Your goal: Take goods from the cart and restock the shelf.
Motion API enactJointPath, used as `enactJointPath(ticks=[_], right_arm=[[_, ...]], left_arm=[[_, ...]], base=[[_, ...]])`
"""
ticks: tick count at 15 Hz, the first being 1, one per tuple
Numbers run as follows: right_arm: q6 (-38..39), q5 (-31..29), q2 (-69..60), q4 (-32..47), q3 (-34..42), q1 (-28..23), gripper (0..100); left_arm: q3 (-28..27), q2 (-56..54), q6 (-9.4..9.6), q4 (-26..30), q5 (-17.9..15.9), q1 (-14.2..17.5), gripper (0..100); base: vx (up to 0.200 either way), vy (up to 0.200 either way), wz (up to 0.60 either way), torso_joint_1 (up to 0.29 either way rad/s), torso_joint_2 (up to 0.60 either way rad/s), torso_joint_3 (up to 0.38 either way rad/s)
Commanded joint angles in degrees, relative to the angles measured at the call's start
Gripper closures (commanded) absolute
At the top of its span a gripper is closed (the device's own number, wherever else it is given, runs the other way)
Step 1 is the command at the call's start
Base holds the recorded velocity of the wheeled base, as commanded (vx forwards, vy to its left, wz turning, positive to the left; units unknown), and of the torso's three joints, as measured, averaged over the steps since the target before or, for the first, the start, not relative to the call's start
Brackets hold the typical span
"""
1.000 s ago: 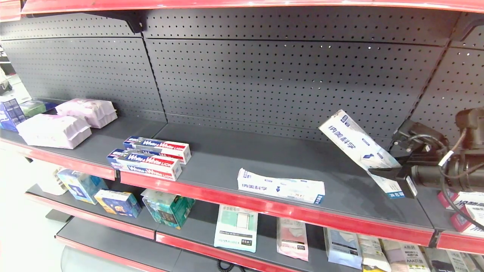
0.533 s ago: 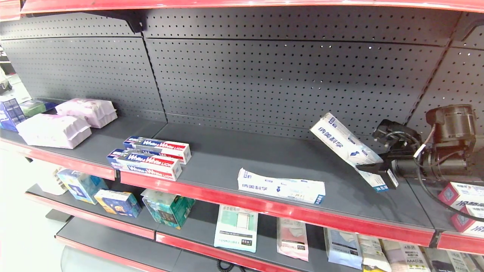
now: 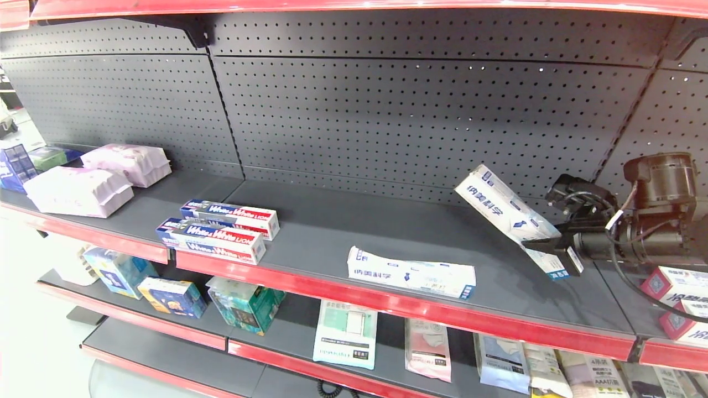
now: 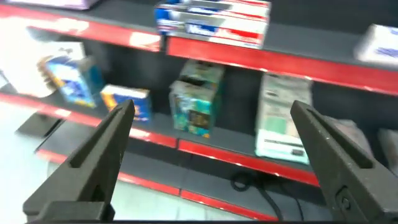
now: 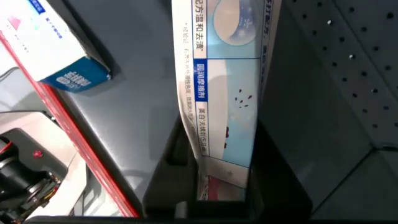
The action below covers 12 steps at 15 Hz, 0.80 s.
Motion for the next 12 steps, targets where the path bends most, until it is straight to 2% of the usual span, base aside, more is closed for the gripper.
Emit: enactJointPath(ticks=[1, 2, 5, 8, 11, 12], right_arm=[[0.0, 0.0, -0.3, 0.0, 0.1, -0.2, 100], [-0.1, 0.0, -0.1, 0.0, -0.3, -0.8, 100], [-0.2, -0.3, 0.5, 0.0, -0.5, -0.7, 100], [-0.9, -0.4, 2.0, -0.1, -0.8, 0.5, 100], [-1.0, -0.4, 3.3, -0.1, -1.8, 1.2, 100], [-1.1, -0.2, 3.8, -0.1, -3.0, 1.5, 100]], left_arm=[[0.3, -0.8, 0.91, -0.1, -0.3, -5.4, 0], [0.3, -1.5, 0.91, 0.0, -0.3, -6.1, 0], [0.3, -5.2, 0.73, -0.1, -0.3, -4.5, 0], [0.3, -5.3, -0.59, -0.1, 1.6, -4.4, 0], [0.3, -5.3, -0.41, -0.1, 1.5, -4.4, 0], [0.3, -5.3, 0.73, -0.1, 1.3, -4.4, 0]], base=[[0.0, 0.0, 0.0, 0.0, 0.0, 0.0], [0.0, 0.0, 0.0, 0.0, 0.0, 0.0], [0.0, 0.0, 0.0, 0.0, 0.0, 0.0], [0.0, 0.0, 0.0, 0.0, 0.0, 0.0], [0.0, 0.0, 0.0, 0.0, 0.0, 0.0], [0.0, 0.0, 0.0, 0.0, 0.0, 0.0]])
